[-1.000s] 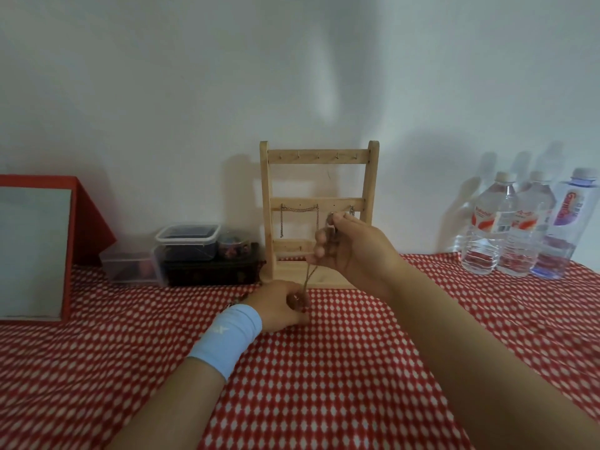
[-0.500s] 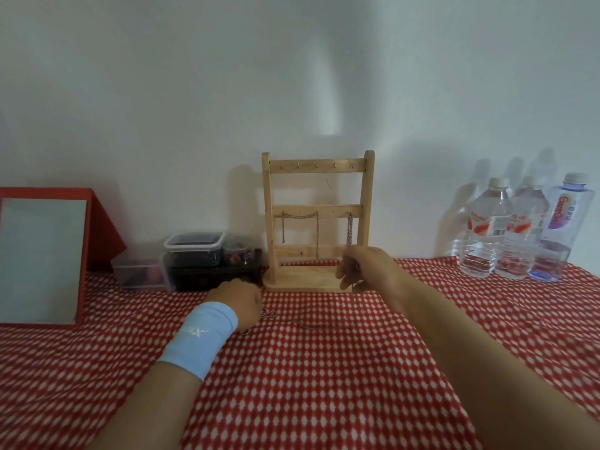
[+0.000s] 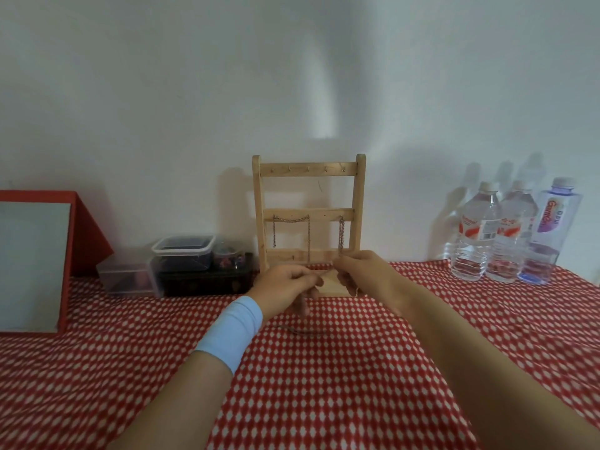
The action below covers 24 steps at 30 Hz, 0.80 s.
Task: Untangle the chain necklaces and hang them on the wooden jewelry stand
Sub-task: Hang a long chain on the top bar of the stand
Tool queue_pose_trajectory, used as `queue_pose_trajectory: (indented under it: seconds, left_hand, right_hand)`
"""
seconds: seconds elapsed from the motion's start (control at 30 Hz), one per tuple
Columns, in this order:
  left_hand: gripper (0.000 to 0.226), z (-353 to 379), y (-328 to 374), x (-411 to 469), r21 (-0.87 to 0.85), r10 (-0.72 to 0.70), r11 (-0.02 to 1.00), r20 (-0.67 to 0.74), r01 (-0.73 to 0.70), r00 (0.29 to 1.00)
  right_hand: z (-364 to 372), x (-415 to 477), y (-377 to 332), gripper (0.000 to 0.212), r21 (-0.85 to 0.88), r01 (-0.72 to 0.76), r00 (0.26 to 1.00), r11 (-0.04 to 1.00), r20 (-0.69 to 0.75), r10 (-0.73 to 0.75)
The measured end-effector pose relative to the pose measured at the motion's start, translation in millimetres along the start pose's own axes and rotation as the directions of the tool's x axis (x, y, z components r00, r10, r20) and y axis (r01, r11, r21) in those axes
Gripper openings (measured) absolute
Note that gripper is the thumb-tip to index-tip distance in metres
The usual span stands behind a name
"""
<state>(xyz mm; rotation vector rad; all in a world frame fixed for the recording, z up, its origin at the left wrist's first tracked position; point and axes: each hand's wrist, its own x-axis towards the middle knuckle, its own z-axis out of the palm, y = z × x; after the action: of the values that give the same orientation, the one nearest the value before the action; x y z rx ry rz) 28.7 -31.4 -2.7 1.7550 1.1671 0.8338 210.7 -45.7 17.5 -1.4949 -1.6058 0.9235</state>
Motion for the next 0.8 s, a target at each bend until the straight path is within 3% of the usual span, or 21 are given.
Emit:
queue_pose_trajectory:
  seconds: [0.2, 0.3, 0.43, 0.5, 0.6, 0.8]
  left_hand:
    - [0.029, -29, -6, 5, 0.433, -0.053, 0.901, 0.074, 0.015, 0.996]
    - [0.035, -40, -9, 6, 0.371, -0.071, 0.928, 0.081, 0.037, 0.994]
    - [0.022, -41, -9, 4, 0.37, -0.039, 0.929, 0.106, -0.003, 0.994]
    - [0.019, -34, -8, 5, 0.367, -0.005, 0.929, 0.119, -0.04, 0.993]
    - [0.017, -25, -3, 8, 0.379, 0.044, 0.922, 0.109, -0.083, 0.993]
    - [0.03, -32, 8, 3, 0.424, 0.039, 0.901, 0.124, -0.088, 0.991]
  right_hand:
    - [-2, 4, 17, 0.028, -0.184, -0.036, 0.999, 0.982, -0.031, 0.031]
    - [0, 5, 21, 0.025, -0.388, -0.072, 0.997, 0.919, -0.005, 0.076]
    - [6, 4, 20, 0.026, -0.679, -0.029, 0.99, 0.733, 0.08, 0.113]
    - [14, 4, 15, 0.026, -0.61, 0.079, 0.989, 0.788, 0.148, 0.015]
    - [26, 5, 6, 0.022, -0.33, 0.167, 0.97, 0.929, 0.222, -0.096]
    - [21, 8, 1, 0.013, -0.188, 0.21, 0.973, 0.96, 0.139, -0.186]
